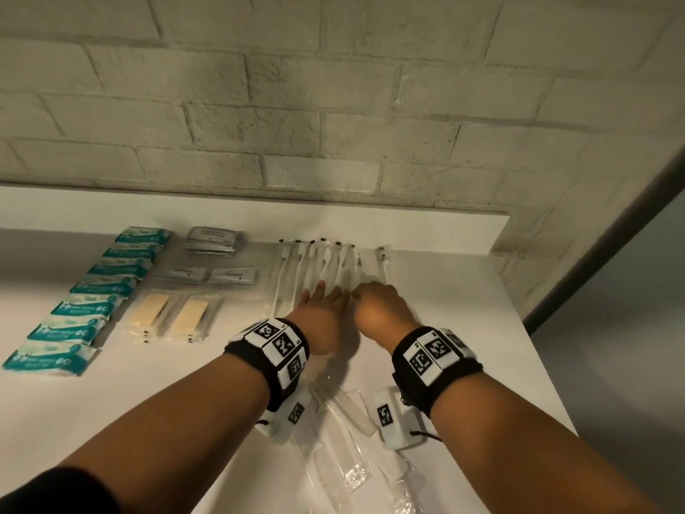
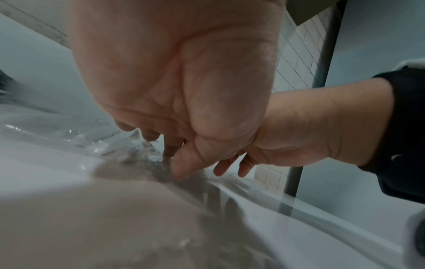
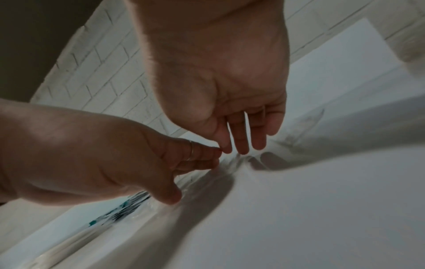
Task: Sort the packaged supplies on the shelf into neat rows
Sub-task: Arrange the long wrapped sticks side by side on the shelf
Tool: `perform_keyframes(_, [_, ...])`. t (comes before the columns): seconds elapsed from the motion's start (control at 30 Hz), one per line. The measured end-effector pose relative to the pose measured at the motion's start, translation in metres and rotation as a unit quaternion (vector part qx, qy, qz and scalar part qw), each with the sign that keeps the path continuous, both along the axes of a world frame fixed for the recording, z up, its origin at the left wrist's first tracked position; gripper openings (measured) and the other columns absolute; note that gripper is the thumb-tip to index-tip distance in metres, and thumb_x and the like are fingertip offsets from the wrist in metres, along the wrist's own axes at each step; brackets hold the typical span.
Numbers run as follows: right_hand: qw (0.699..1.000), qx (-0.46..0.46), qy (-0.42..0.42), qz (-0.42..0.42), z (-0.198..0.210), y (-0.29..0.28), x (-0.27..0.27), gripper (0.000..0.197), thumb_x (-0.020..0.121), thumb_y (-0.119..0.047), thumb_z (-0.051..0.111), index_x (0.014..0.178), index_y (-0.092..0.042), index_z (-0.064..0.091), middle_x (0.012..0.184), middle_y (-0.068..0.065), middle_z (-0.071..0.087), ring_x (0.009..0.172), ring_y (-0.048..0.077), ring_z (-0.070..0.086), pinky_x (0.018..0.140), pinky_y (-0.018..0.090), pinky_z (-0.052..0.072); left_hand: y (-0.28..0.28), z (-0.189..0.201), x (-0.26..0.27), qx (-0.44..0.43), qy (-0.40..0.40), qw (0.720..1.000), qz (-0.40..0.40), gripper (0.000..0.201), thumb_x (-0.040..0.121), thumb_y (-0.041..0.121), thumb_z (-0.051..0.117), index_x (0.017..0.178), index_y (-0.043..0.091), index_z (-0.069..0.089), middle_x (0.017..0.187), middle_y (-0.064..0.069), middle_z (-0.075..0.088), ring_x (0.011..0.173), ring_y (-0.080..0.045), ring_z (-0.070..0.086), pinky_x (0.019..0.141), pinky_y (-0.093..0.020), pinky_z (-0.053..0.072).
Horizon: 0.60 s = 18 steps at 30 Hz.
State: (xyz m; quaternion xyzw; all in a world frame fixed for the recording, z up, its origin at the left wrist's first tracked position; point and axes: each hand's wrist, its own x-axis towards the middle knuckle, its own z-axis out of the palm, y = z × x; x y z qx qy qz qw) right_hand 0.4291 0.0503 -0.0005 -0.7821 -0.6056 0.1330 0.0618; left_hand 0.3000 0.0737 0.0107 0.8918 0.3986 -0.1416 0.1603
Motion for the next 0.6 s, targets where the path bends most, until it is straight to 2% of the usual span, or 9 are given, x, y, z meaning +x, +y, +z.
perform_keyframes(0.1, [1.0,-0.002,-0.006,-0.003,-0.001,0.0,-0.001,0.034,0.094,-0.021,0.043,0.125,-0.018,0.057,0.125,0.008,0.058,0.116,0.032,0.053,0.095,0.038,0.046,0.0,-0.001,0.0,0.009,0.005,1.0,-0.004,0.077,0.093,0.018,0.046,0.153,0.014,-0.002,0.161,-0.008,-0.003,0.147,-0.037,-0.006,0.119,-0.052,0.004])
perform_keyframes(0.2, [0.995,0.027,-0.034,-0.093,0.004,0.0,0.012,0.039,0.09,-0.016,0.046,0.129,-0.015,0.05,0.127,0.012,0.049,0.118,0.033,0.049,0.096,0.041,0.044,-0.002,0.001,0.002,0.011,0.002,1.0,-0.006,0.075,0.093,0.016,0.044,0.153,0.019,-0.001,0.161,-0.005,-0.008,0.146,-0.035,-0.011,0.117,-0.05,-0.001])
perform_keyframes(0.27, [0.987,0.016,-0.004,-0.162,0.005,0.003,0.025,0.04,0.089,-0.017,0.047,0.128,-0.012,0.047,0.128,0.014,0.047,0.119,0.034,0.048,0.097,0.042,0.043,-0.004,0.004,0.004,0.001,0.009,1.0,-0.023,0.072,0.093,0.017,0.042,0.154,0.025,0.003,0.161,-0.003,-0.01,0.146,-0.036,-0.015,0.117,-0.052,-0.003])
perform_keyframes(0.37, [0.97,-0.03,0.068,-0.231,0.004,0.008,0.039,0.044,0.086,-0.023,0.055,0.127,-0.011,0.051,0.127,0.014,0.051,0.117,0.034,0.052,0.097,0.042,0.046,-0.01,0.014,0.007,-0.015,0.03,0.999,-0.031,0.067,0.093,0.023,0.04,0.153,0.025,0.011,0.161,-0.006,-0.009,0.145,-0.039,-0.017,0.117,-0.056,-0.004])
perform_keyframes(0.5, [0.973,-0.035,0.061,-0.219,0.003,0.008,0.046,0.046,0.083,-0.02,0.061,0.126,-0.012,0.048,0.125,0.013,0.053,0.116,0.034,0.053,0.097,0.043,0.047,-0.011,0.017,0.009,-0.028,0.033,0.999,-0.02,0.066,0.093,0.023,0.039,0.153,0.026,0.012,0.161,-0.004,-0.01,0.144,-0.037,-0.018,0.116,-0.056,-0.008])
perform_keyframes(0.6, [0.976,-0.035,0.046,-0.209,0.007,0.011,0.05,0.037,0.087,-0.014,0.053,0.124,-0.009,0.047,0.123,0.013,0.057,0.115,0.034,0.055,0.094,0.043,0.048,-0.007,0.01,0.008,-0.02,0.036,0.999,-0.025,0.066,0.094,0.022,0.041,0.152,0.028,0.012,0.161,-0.003,-0.009,0.145,-0.037,-0.017,0.116,-0.056,-0.007])
